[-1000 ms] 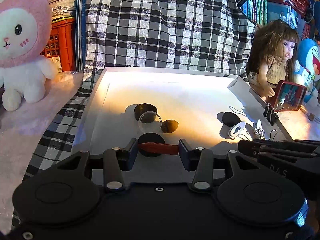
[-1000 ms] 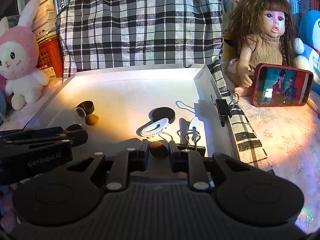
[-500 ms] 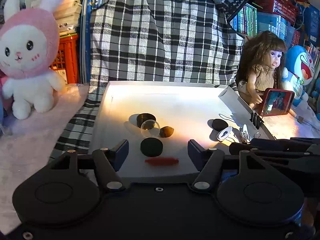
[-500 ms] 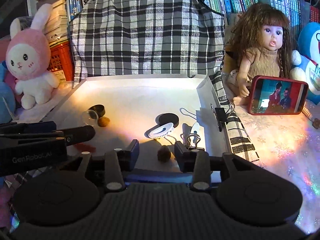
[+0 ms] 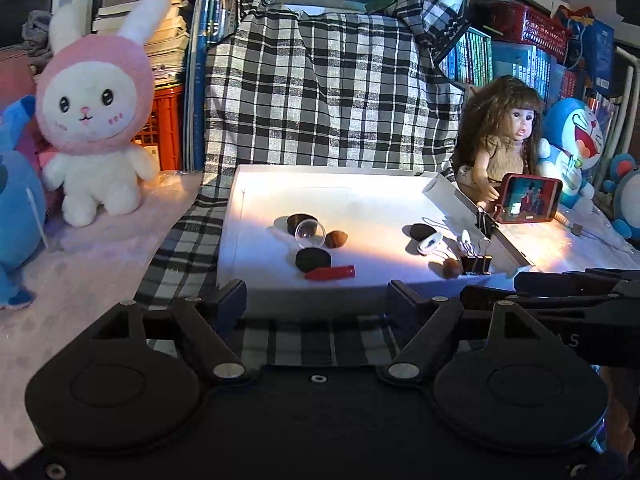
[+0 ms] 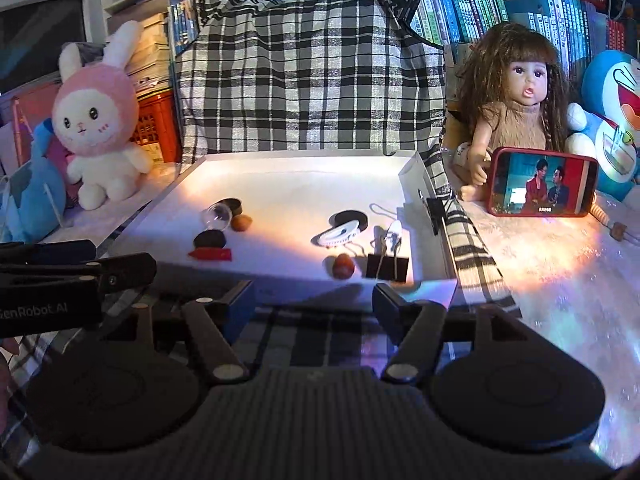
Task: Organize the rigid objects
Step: 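Move both tools back from the tray over the cloth, then grasp a small red piece with the left tool while the right tool grasps a black cap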
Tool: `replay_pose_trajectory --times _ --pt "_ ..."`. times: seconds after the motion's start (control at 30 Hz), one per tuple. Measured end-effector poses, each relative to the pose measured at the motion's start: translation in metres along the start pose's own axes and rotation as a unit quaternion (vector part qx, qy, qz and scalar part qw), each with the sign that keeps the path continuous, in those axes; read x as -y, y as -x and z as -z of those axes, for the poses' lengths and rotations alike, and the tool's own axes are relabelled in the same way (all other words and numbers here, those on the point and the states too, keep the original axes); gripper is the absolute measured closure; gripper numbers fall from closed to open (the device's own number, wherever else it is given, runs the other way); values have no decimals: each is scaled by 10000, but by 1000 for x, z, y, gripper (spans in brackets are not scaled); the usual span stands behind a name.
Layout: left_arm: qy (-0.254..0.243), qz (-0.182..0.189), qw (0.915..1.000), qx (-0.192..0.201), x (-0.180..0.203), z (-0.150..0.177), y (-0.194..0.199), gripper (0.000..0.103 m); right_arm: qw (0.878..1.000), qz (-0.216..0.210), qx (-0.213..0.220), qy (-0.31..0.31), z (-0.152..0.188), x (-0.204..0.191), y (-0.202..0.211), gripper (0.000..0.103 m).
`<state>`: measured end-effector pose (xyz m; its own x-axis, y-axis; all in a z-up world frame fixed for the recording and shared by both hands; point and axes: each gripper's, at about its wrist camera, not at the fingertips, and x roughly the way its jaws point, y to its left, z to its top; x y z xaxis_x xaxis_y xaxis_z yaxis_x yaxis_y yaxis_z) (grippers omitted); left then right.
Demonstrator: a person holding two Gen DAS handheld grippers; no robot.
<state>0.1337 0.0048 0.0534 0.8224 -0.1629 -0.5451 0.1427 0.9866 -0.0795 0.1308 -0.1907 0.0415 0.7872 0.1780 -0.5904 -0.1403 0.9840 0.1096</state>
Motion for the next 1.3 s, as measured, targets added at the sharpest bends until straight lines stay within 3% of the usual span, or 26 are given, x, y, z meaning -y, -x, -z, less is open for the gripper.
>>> replay_pose_trajectory --times 0.2,0.53,0.77,1.3 --pt "-26 -28 9999 160 1 21 24 26 9998 -140 85 92 15 -8 19 22" --pt "197 -117 9997 107 -5 51 46 25 9988 -221 148 401 39 -20 39 19" --pt "8 -238 9996 140 -1 74 62 25 9977 -166 187 626 55 -21 51 18" --pt "90 -284 9995 48 -2 99 76 25 9968 -224 80 759 82 -25 64 17"
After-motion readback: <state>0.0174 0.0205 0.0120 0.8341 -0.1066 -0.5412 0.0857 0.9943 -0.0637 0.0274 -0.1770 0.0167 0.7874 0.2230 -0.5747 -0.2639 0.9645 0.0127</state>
